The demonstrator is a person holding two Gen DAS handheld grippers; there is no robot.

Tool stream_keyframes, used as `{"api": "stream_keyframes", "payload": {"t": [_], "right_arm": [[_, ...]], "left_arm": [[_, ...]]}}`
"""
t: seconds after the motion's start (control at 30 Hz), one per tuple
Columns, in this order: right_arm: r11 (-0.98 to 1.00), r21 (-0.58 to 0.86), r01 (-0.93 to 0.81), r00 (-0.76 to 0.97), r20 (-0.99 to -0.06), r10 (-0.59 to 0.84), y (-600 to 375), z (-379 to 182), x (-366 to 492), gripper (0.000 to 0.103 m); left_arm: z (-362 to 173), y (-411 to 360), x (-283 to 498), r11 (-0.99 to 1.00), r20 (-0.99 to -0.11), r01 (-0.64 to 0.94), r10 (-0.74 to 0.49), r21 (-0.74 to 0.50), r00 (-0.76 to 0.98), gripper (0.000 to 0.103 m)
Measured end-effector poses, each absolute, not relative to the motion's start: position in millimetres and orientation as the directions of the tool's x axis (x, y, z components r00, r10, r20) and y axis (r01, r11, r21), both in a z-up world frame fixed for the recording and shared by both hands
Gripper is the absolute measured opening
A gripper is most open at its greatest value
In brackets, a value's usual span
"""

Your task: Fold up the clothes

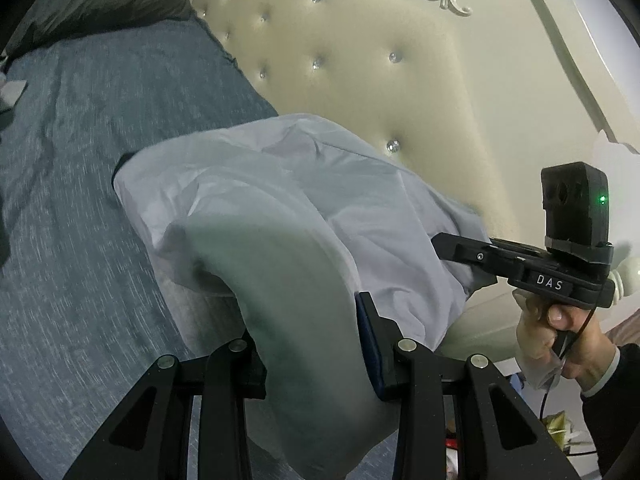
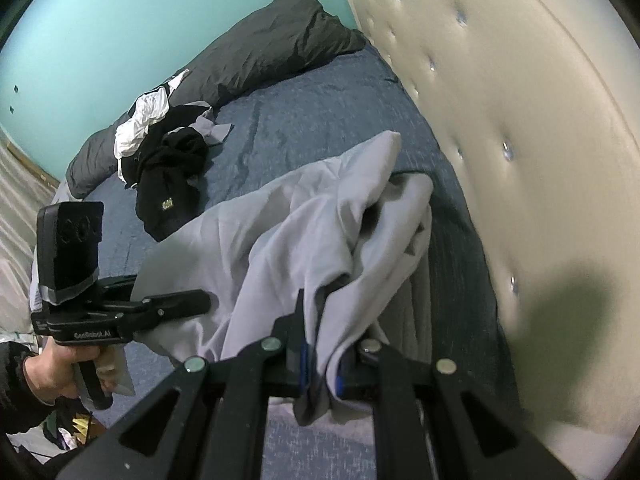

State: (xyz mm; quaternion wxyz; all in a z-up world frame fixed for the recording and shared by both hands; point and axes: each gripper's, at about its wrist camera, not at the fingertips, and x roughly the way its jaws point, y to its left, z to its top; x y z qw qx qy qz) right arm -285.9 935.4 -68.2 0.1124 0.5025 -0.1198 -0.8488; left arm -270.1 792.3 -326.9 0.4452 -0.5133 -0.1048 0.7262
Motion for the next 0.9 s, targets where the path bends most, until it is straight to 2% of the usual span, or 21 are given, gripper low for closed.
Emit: {"api": "stream_keyframes", "payload": {"t": [0.3,0.67,0.9], "right_arm": [[-0.931,0.364,-0.015,-0.429,-0.844,-0.323,947.4,-106.4,-262.0,0.008],[-0.892,0.441,-0.095,-0.397,-0.839,-0.372,962.8,-143.9,-240.5,0.01],[-0.88,0.452,-0.145,-0.398,-0.841,-0.366,974.5,-145.5,-232.6,0.025]], "left_arm": [[-373.4,778.1,-264.4,-0.568,-0.629,-0.421,0.777,-0.707,0.008,0.038],[-405.9,756.8,-256.0,-0.57,-0.623,-0.331,0.778,-0.752,0.077,0.049],[-396.4,722.2,-260.1,-0.624,-0.664,-0.327,0.748,-0.71,0.014,0.049]]}}
